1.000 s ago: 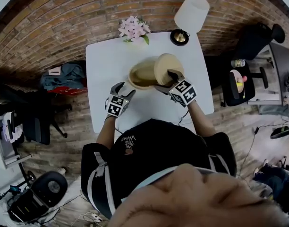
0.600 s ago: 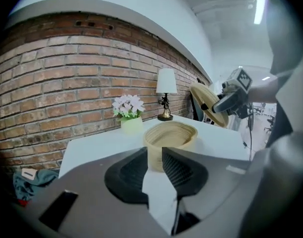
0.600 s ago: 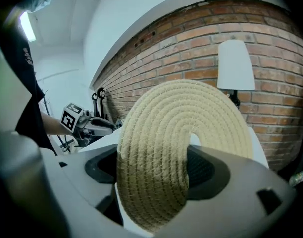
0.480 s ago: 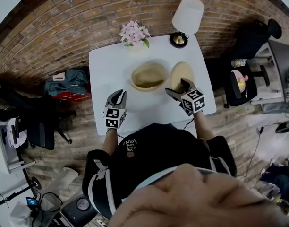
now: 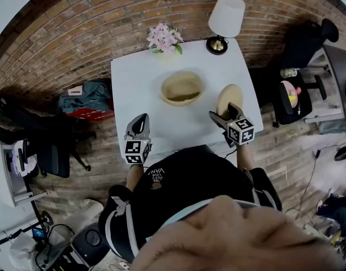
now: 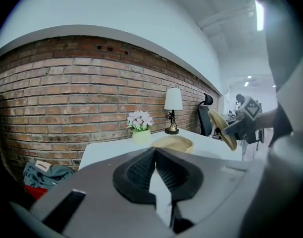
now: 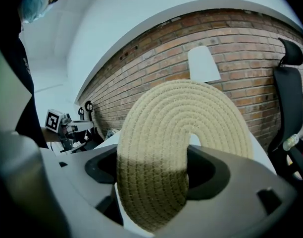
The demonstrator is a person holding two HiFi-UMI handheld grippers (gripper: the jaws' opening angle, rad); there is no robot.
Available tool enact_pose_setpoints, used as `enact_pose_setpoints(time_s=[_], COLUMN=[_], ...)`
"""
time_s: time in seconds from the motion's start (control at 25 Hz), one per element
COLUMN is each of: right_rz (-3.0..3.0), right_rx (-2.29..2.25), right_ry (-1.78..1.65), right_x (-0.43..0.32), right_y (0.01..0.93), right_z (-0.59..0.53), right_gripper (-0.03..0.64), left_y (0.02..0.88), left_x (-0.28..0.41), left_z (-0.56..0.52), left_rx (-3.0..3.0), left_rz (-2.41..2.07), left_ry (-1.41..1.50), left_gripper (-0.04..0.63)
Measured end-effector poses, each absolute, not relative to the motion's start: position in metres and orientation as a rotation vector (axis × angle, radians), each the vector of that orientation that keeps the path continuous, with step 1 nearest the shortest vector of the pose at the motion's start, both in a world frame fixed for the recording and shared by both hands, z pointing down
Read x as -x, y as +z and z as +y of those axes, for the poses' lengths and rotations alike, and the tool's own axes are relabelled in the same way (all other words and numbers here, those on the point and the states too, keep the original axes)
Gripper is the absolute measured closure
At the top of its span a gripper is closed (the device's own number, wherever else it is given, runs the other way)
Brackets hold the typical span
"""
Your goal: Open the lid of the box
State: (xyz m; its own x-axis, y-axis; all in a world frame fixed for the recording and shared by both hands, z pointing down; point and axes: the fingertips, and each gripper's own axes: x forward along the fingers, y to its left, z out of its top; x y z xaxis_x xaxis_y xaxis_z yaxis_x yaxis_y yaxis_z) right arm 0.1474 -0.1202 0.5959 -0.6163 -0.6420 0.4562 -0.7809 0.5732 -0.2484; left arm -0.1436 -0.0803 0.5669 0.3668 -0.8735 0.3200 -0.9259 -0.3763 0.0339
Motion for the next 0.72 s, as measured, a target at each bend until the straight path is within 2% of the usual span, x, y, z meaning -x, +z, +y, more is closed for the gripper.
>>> enact_pose_setpoints(time_s=[0.72], right_rz=[-2.458], right_rx=[-1.320], right_ry=[0.665], right_x=[-0.161], right_y=[0.607], right_z=[-0.058], right_gripper=[0.261], left_y=[0.548], left_x=[0.155], left_z=[-0.046], left_rx=[-2.457], left_rz=[-1.605], left_ry=[0.345], left_gripper=[0.584])
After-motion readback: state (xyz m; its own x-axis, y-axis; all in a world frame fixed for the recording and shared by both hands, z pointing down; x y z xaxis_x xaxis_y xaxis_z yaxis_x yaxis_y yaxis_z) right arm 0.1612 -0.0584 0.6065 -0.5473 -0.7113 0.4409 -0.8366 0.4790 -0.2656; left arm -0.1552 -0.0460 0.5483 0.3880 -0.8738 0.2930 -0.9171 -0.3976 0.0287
